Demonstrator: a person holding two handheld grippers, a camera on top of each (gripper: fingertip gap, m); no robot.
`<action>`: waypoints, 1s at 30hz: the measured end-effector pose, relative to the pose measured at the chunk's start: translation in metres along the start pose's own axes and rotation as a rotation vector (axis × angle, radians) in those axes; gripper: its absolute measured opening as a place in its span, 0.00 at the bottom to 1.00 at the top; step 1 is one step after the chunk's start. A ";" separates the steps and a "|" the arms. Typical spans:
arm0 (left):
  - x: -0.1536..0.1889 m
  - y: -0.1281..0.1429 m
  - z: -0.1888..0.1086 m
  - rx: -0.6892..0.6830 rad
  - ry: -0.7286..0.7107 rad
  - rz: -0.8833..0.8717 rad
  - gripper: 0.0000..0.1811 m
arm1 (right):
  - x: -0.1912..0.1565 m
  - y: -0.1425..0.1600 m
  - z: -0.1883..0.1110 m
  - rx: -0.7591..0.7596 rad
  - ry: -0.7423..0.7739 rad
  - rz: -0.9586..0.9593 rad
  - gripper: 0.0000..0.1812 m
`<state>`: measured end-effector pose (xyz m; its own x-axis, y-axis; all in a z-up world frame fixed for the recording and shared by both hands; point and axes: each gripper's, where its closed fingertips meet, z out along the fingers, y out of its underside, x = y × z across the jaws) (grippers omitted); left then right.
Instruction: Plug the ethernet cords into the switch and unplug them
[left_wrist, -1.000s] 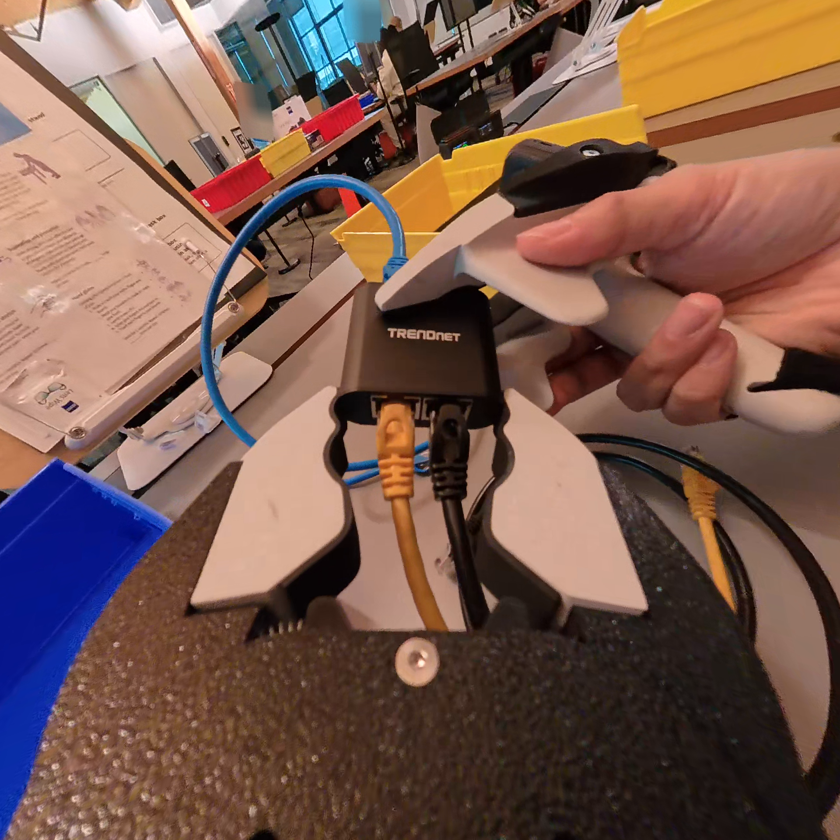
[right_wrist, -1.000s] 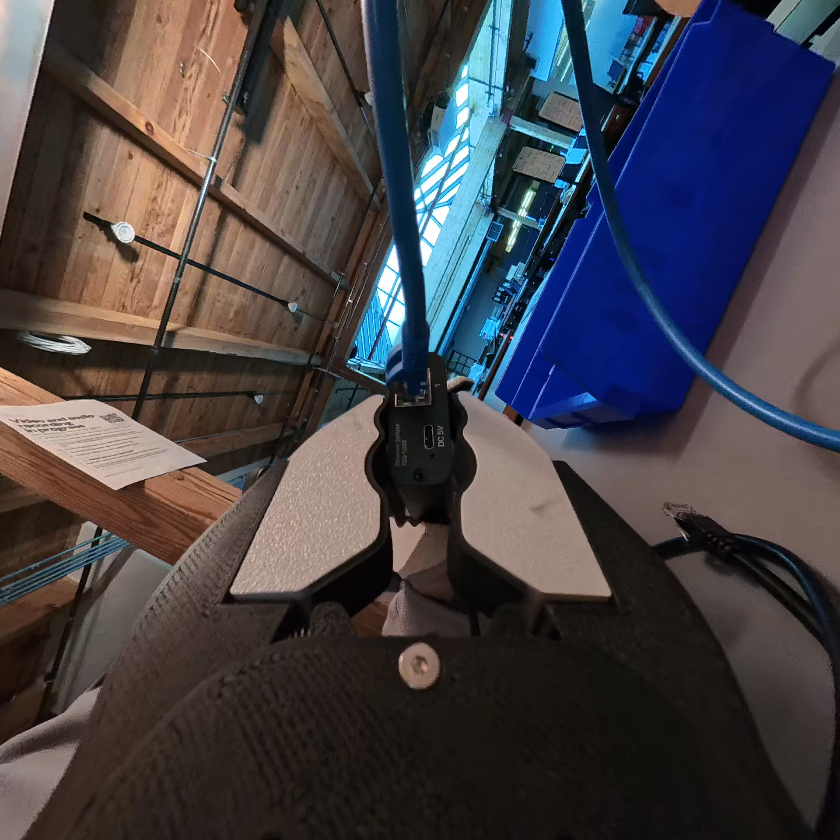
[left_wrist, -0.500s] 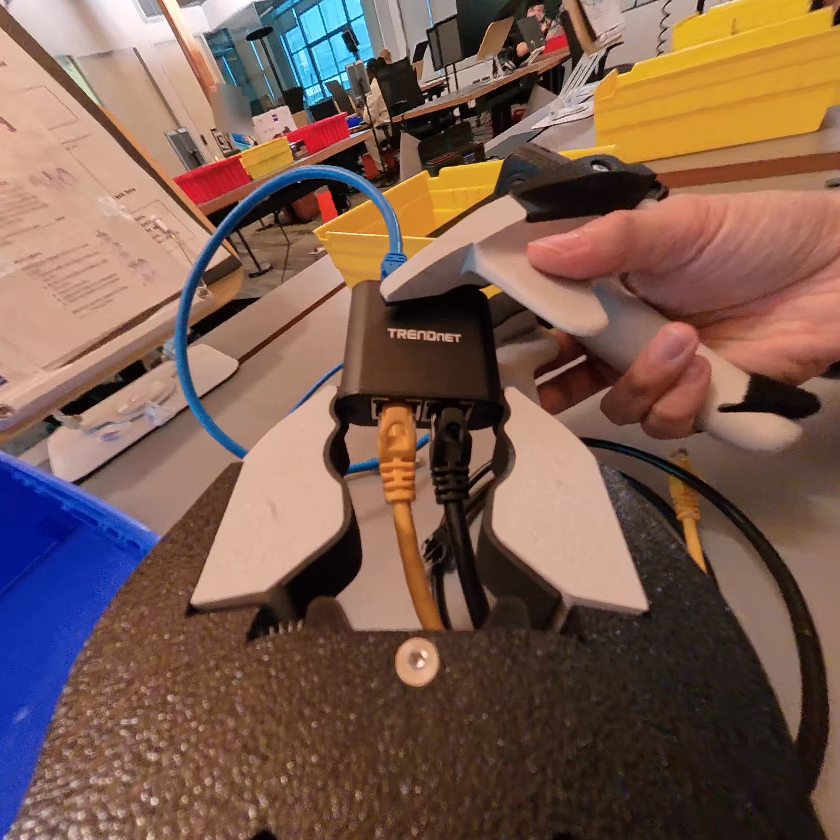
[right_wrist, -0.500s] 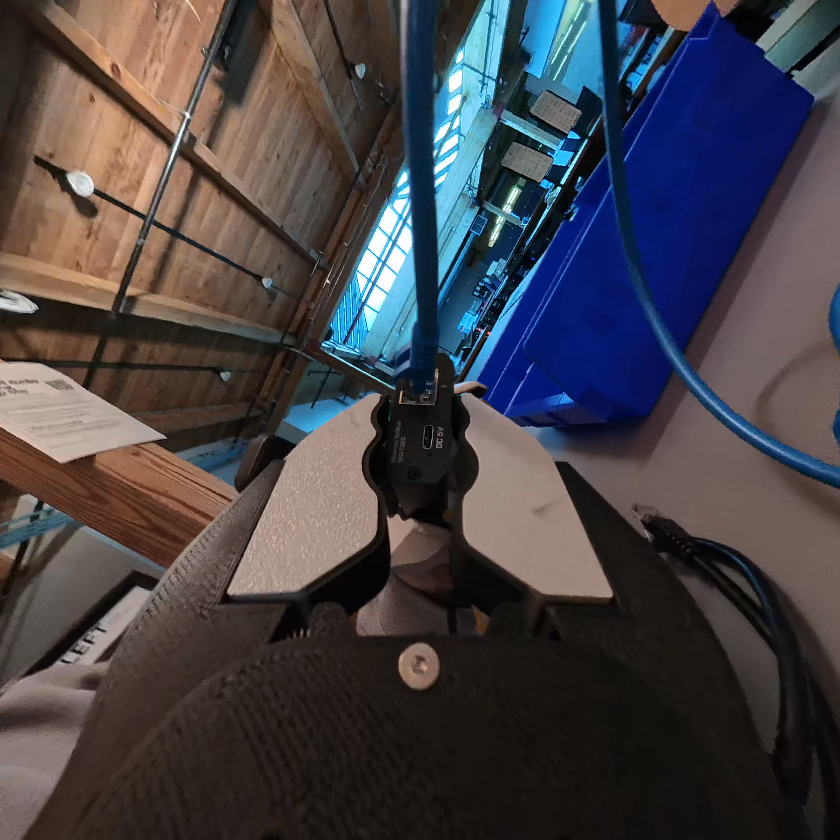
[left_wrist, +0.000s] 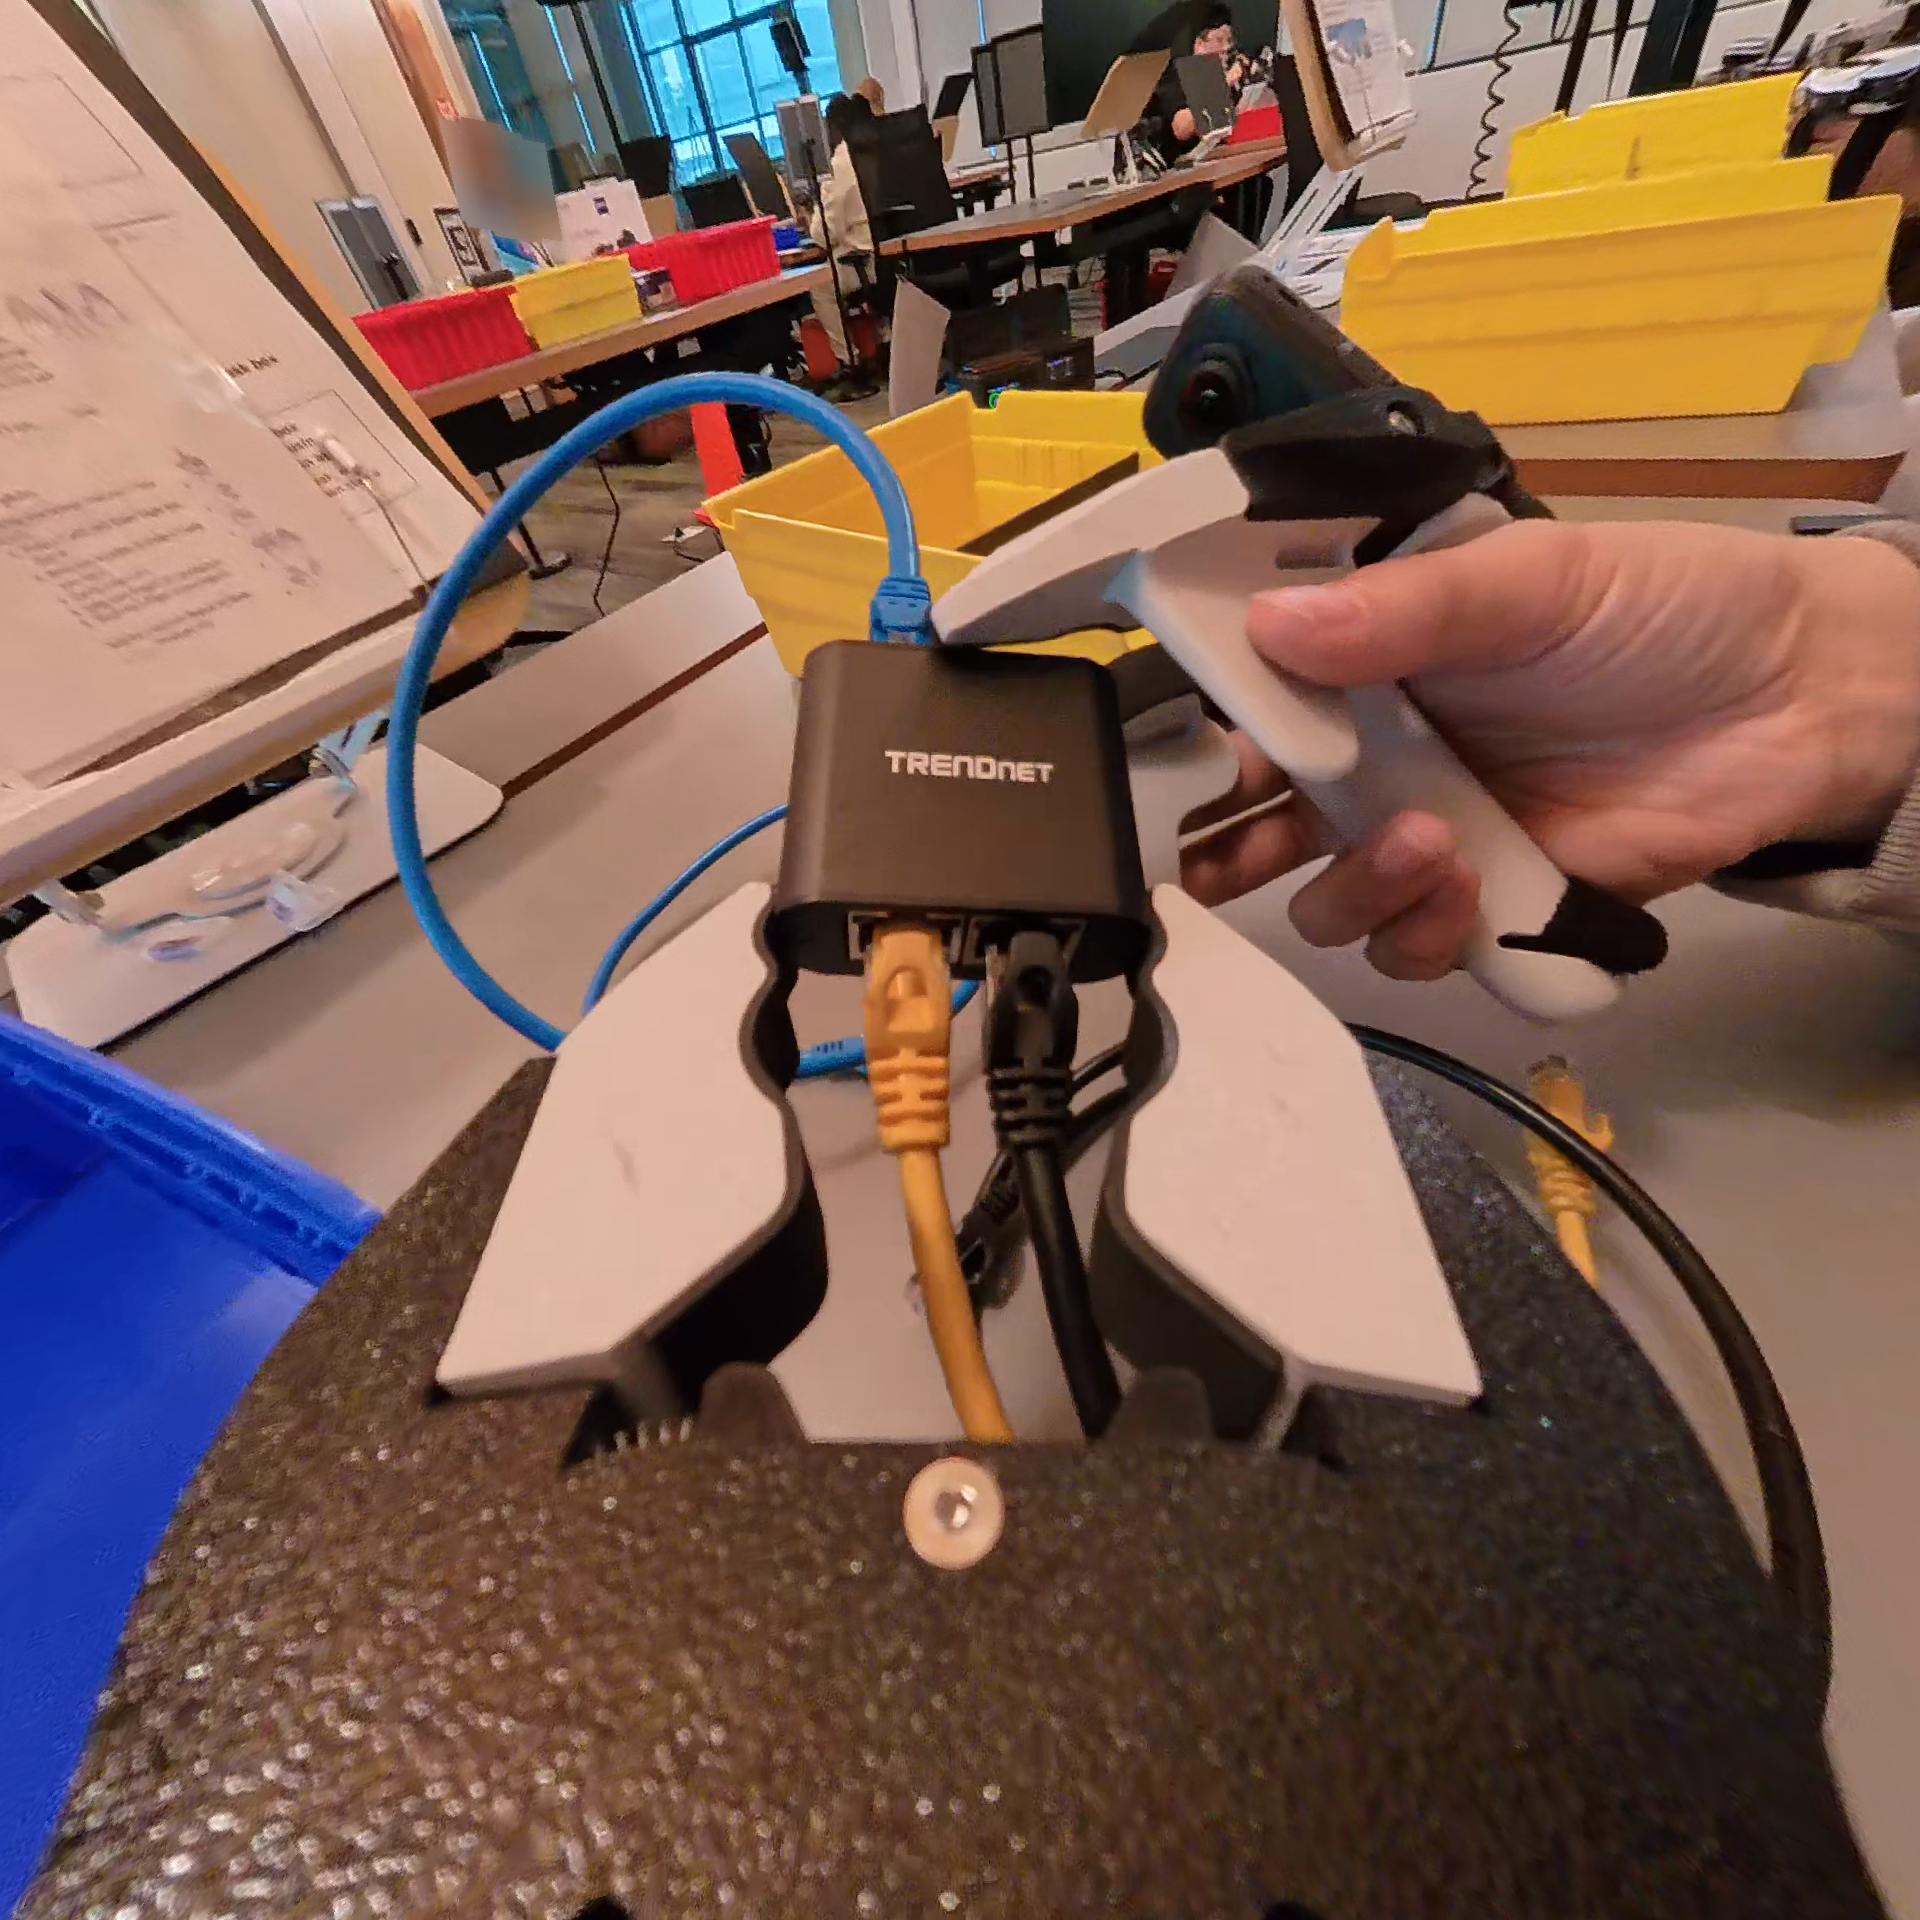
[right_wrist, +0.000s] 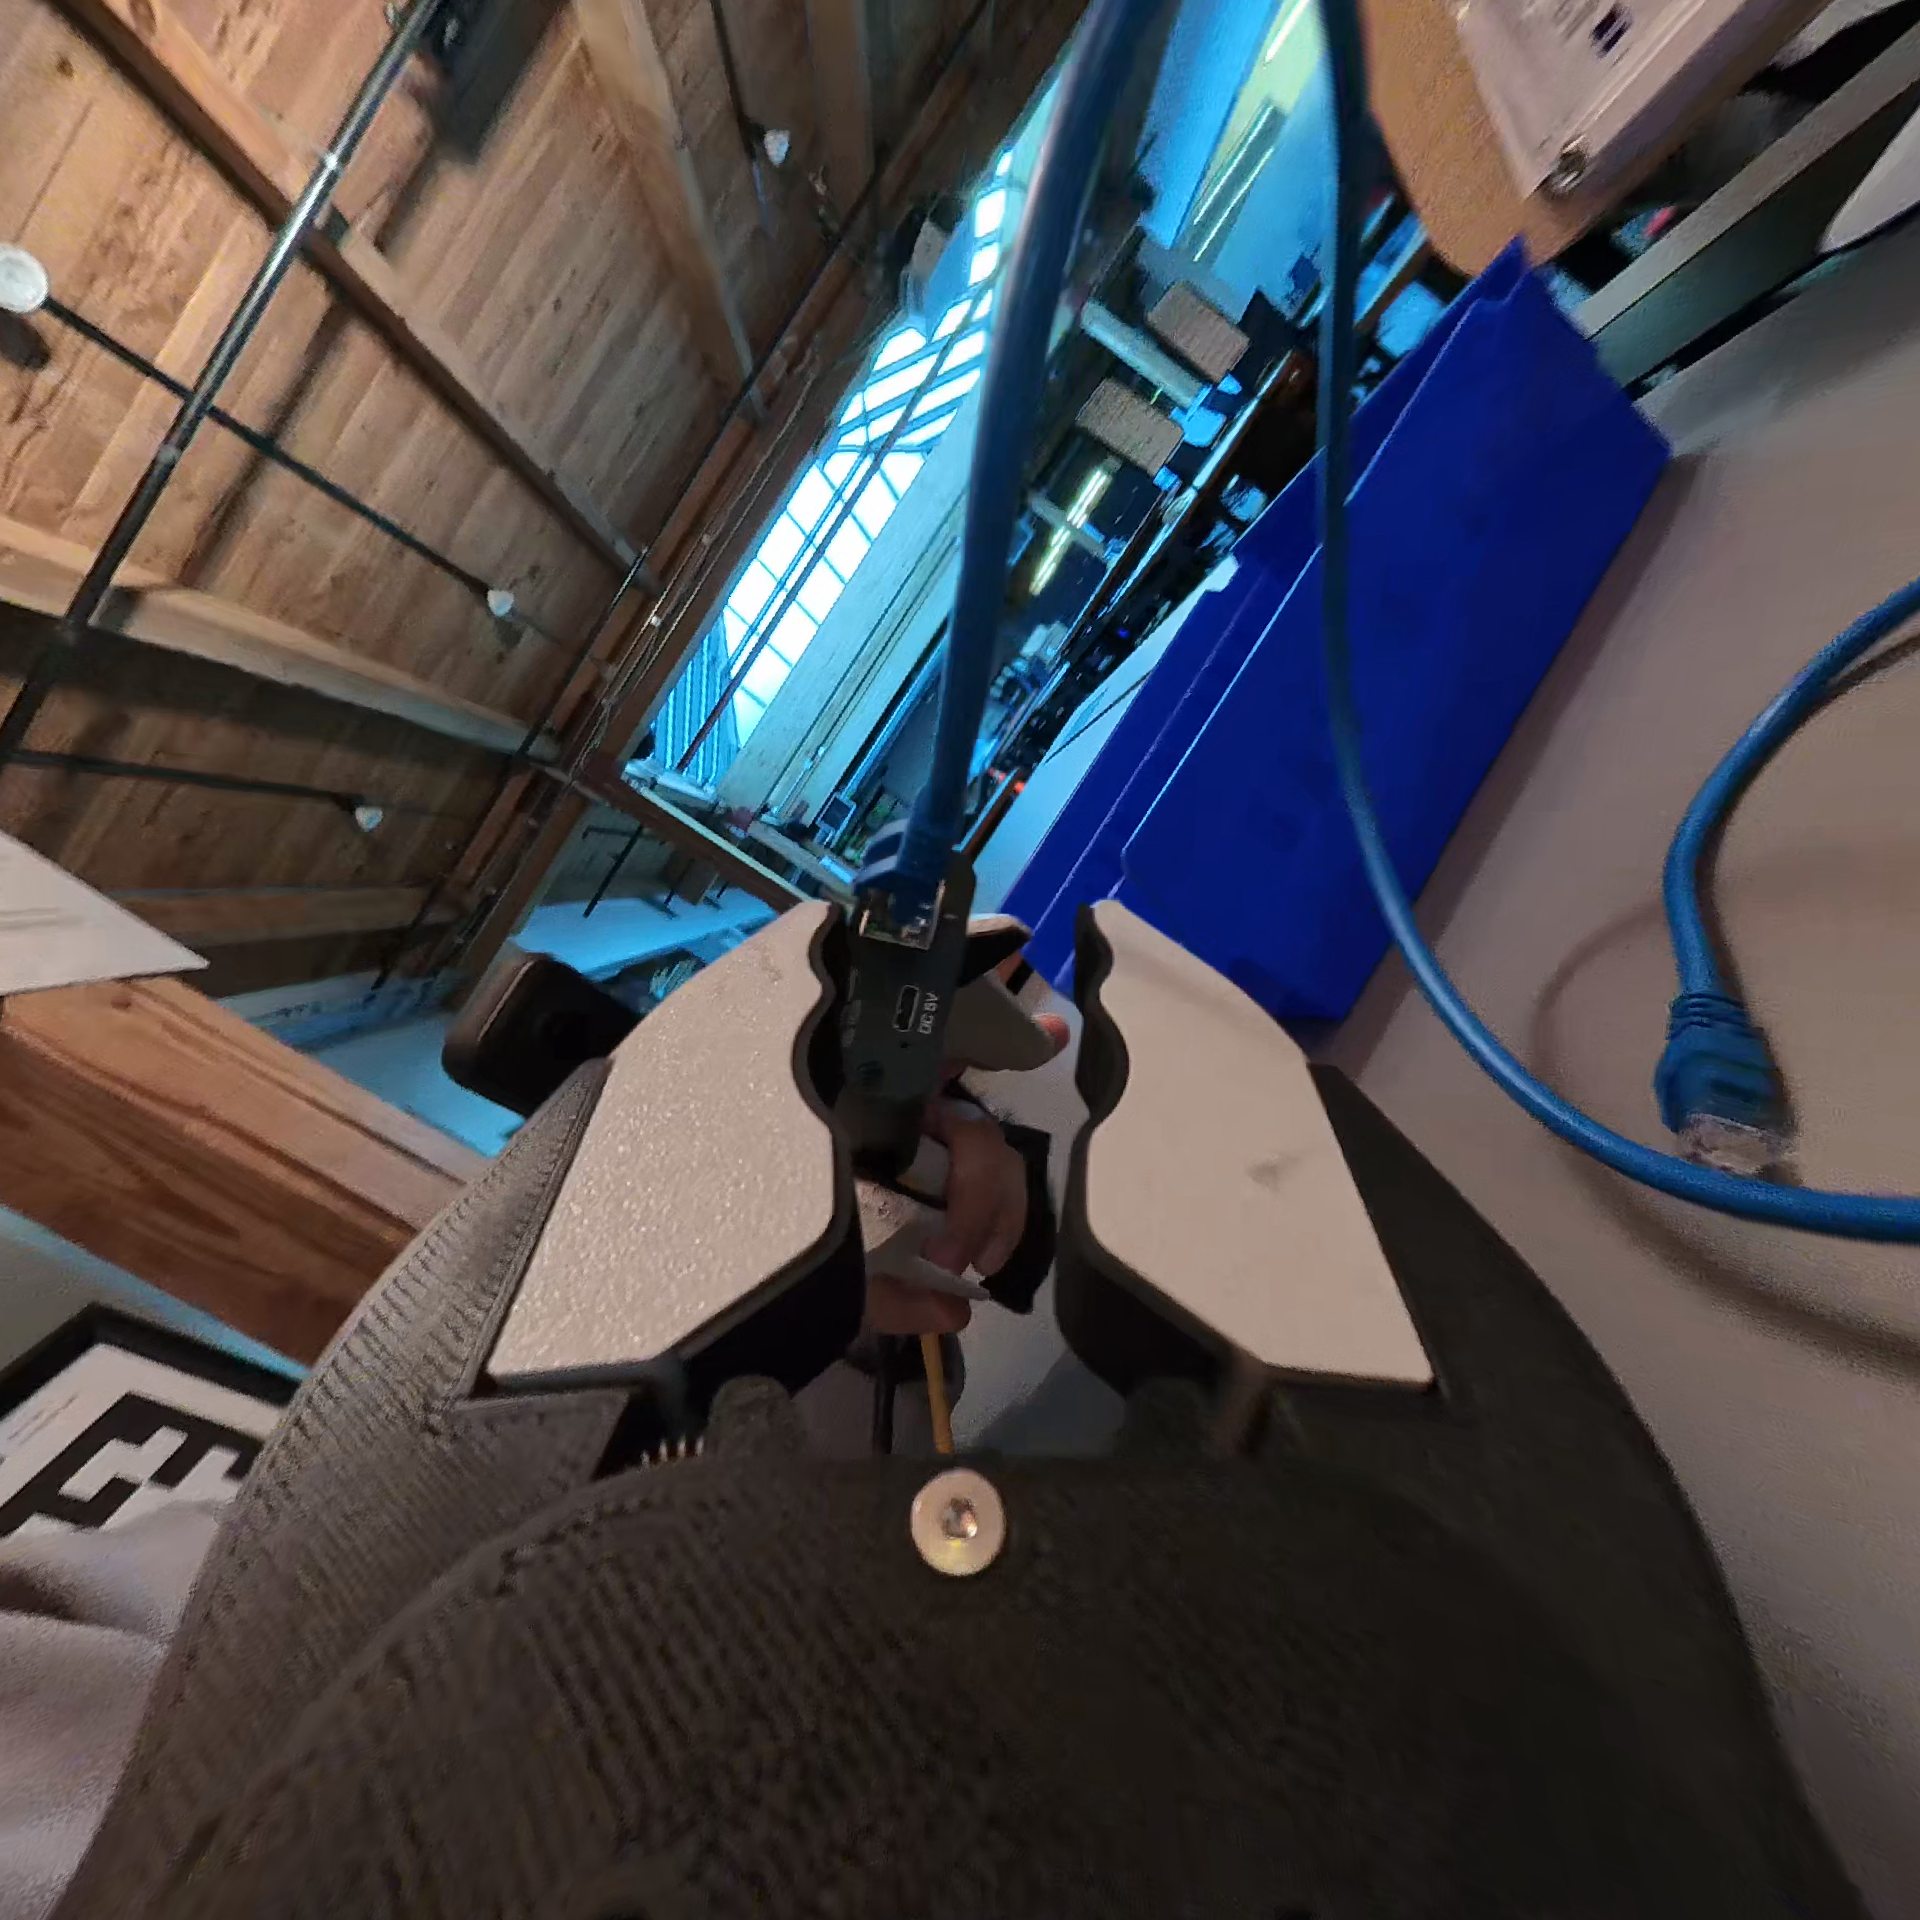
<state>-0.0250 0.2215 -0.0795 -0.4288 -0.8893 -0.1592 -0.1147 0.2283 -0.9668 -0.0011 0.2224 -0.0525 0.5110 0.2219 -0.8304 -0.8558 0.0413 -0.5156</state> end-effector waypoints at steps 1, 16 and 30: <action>0.000 0.000 0.000 -0.004 -0.007 0.005 0.34 | 0.002 -0.001 -0.001 0.016 0.011 0.005 0.23; 0.002 0.011 0.007 -0.084 -0.030 0.021 0.34 | 0.004 -0.004 -0.002 0.137 -0.032 0.145 0.08; 0.002 0.013 0.008 -0.108 -0.038 0.008 0.34 | 0.006 -0.004 -0.004 0.163 -0.019 0.130 0.08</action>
<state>-0.0200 0.2191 -0.0940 -0.3965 -0.9009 -0.1765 -0.2077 0.2753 -0.9387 0.0057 0.2202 -0.0567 0.3951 0.2541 -0.8828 -0.9170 0.1675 -0.3622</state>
